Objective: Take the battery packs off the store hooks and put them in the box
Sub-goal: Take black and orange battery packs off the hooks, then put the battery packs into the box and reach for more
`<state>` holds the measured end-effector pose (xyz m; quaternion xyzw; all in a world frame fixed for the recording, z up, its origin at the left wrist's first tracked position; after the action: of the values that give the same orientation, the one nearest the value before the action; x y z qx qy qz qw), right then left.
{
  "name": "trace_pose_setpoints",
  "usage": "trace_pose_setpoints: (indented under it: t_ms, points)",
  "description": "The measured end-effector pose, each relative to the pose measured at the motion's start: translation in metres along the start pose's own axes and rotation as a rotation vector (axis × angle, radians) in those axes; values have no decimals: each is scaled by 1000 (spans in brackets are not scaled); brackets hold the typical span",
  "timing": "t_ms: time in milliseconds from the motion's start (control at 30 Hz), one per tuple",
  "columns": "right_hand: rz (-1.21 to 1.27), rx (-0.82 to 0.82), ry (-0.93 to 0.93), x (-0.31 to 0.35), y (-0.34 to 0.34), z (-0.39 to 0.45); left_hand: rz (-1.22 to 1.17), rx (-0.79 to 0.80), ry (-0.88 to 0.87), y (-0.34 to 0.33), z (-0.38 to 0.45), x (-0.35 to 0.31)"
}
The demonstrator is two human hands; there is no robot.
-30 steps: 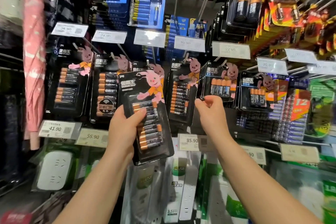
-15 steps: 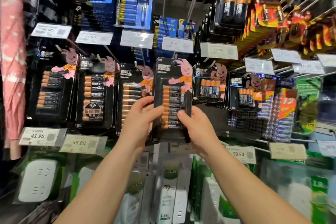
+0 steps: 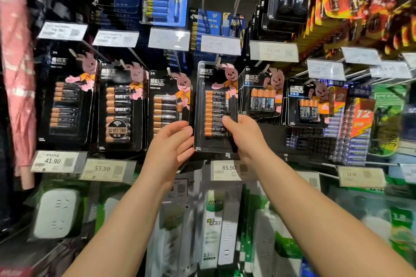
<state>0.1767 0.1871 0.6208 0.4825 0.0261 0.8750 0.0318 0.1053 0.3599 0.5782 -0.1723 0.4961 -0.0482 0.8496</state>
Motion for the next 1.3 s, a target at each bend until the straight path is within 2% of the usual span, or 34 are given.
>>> trace_pose_setpoints:
  t_ms: [100, 200, 300, 667, 800, 900, 1033, 1133, 1300]
  points:
    - [-125, 15, -62, -13, 1, 3, 49, -1, 0, 5, -1, 1]
    - [-67, 95, -224, -25, -7, 3, 66, -17, -12, 9, -1, 0]
    - [-109, 120, -291, -31, -10, 8, 82, -24, -8, 8, 0, 1]
    - [-182, 204, -332, -46, 20, 16, 91, 12, -64, -24, -13, 6]
    - [-326, 216, -233, -36, 50, 0, 90, 98, -81, -58, -27, 17]
    - [-392, 168, -120, -33, 88, -22, 82, 177, -66, -94, -45, 43]
    - [-282, -38, 17, -28, 154, -62, 90, 241, 10, -138, -68, 95]
    - [-275, -48, -11, -41, 193, -93, 75, 266, 97, -170, -88, 136]
    - [-264, -1, -205, -107, 248, -146, 115, 374, 249, -219, -128, 217]
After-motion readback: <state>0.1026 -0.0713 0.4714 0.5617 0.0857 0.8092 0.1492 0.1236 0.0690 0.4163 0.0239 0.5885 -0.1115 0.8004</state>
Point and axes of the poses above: each hand's wrist, its own z-axis towards the middle knuckle, its own y-axis out of the back of the hand, x = y × z, the point moved 9 cm from there along z, towards the middle knuckle, and after that the axes turned 3 degrees about z, right-handed, at the moved point
